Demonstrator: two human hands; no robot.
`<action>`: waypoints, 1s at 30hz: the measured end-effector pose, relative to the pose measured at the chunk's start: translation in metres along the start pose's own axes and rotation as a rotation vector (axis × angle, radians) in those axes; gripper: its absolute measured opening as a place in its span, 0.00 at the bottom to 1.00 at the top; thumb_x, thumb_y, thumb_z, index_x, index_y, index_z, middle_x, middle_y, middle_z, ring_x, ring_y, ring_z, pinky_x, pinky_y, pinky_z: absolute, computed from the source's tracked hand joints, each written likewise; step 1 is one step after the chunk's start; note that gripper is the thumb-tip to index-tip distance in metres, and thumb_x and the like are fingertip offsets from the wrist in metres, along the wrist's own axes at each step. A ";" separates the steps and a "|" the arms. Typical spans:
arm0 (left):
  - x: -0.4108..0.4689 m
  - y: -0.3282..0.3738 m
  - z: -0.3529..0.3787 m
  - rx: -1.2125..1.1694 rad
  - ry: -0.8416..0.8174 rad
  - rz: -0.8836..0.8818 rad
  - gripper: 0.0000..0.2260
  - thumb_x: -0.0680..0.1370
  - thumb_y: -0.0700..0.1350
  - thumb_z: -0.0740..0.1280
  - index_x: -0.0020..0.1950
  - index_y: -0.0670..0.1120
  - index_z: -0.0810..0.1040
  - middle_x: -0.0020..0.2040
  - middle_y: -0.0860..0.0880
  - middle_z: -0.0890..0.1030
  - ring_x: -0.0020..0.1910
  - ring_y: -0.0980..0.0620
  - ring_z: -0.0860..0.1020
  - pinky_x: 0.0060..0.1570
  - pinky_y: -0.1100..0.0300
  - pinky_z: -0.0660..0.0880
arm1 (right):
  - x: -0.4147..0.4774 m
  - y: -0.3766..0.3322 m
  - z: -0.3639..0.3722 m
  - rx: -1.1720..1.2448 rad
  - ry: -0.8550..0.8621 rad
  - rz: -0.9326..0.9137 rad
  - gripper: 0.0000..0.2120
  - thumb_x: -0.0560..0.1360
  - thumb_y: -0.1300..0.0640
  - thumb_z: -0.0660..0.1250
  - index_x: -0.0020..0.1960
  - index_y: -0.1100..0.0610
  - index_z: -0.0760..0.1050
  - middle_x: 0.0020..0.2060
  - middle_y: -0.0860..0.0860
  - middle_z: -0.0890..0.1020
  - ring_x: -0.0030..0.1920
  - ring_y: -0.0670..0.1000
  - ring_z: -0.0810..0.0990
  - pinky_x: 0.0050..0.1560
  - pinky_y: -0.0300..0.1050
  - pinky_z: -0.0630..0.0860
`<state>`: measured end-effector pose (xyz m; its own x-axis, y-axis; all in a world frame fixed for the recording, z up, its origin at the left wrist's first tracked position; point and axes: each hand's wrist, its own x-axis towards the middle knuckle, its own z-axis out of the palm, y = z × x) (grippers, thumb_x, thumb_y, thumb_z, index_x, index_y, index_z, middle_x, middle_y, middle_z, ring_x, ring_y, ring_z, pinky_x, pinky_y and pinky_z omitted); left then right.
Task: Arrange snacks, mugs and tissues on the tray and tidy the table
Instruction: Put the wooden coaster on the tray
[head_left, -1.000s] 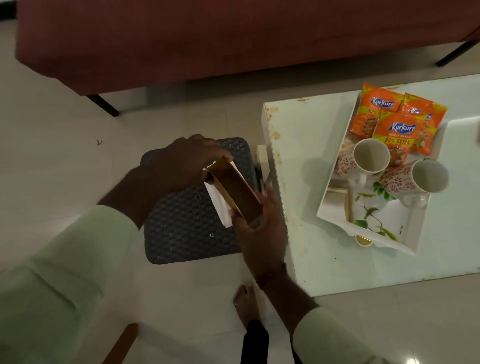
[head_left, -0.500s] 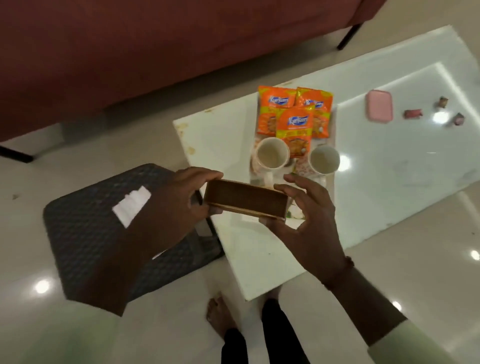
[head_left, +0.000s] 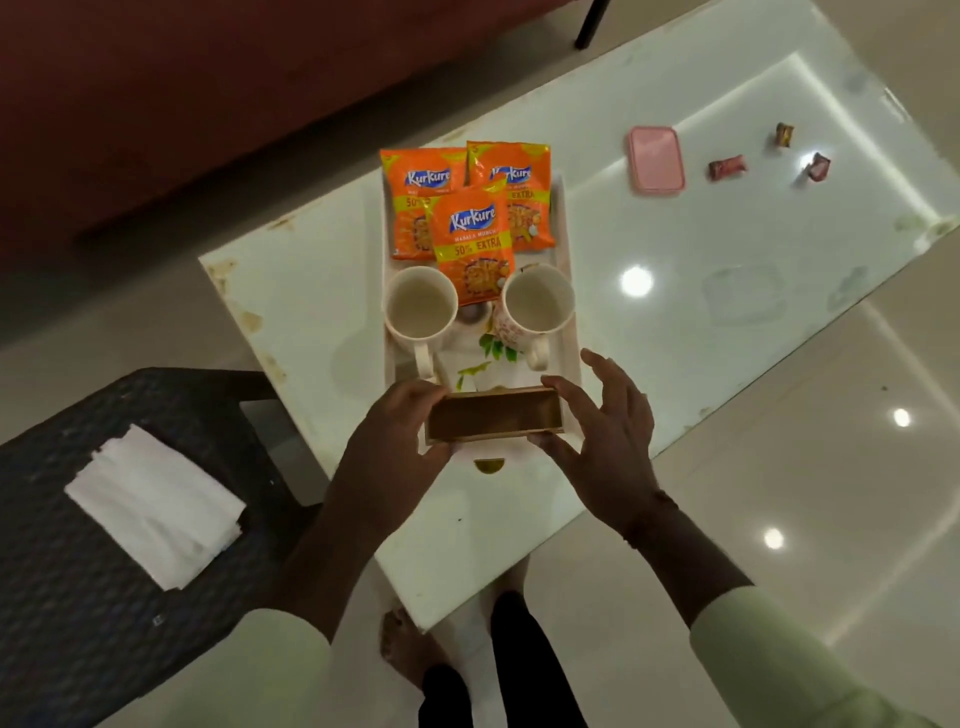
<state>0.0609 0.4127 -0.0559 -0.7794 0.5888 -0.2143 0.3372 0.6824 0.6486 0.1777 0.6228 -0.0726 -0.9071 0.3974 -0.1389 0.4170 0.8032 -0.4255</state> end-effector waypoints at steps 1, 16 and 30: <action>0.002 0.000 0.005 0.030 -0.002 0.004 0.25 0.71 0.48 0.76 0.67 0.47 0.75 0.62 0.49 0.76 0.61 0.49 0.76 0.59 0.57 0.74 | 0.001 0.006 0.005 -0.004 -0.023 0.011 0.28 0.73 0.42 0.70 0.70 0.43 0.68 0.76 0.55 0.61 0.76 0.61 0.57 0.68 0.73 0.60; 0.011 -0.008 0.024 0.236 -0.020 -0.066 0.25 0.75 0.48 0.72 0.71 0.47 0.72 0.54 0.44 0.77 0.52 0.45 0.76 0.50 0.50 0.76 | 0.011 0.027 0.044 0.007 -0.146 0.067 0.26 0.74 0.40 0.64 0.71 0.39 0.63 0.78 0.51 0.55 0.77 0.59 0.52 0.71 0.73 0.54; -0.033 -0.011 -0.018 0.128 0.369 -0.039 0.14 0.76 0.44 0.72 0.60 0.43 0.80 0.52 0.45 0.79 0.52 0.49 0.75 0.51 0.58 0.74 | -0.024 -0.029 0.006 0.201 0.150 0.048 0.29 0.73 0.44 0.69 0.71 0.50 0.68 0.75 0.52 0.64 0.75 0.51 0.61 0.70 0.54 0.62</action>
<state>0.0733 0.3780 -0.0422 -0.9224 0.3821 0.0555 0.3489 0.7633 0.5438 0.1870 0.5871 -0.0623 -0.8613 0.5068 -0.0353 0.4262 0.6830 -0.5931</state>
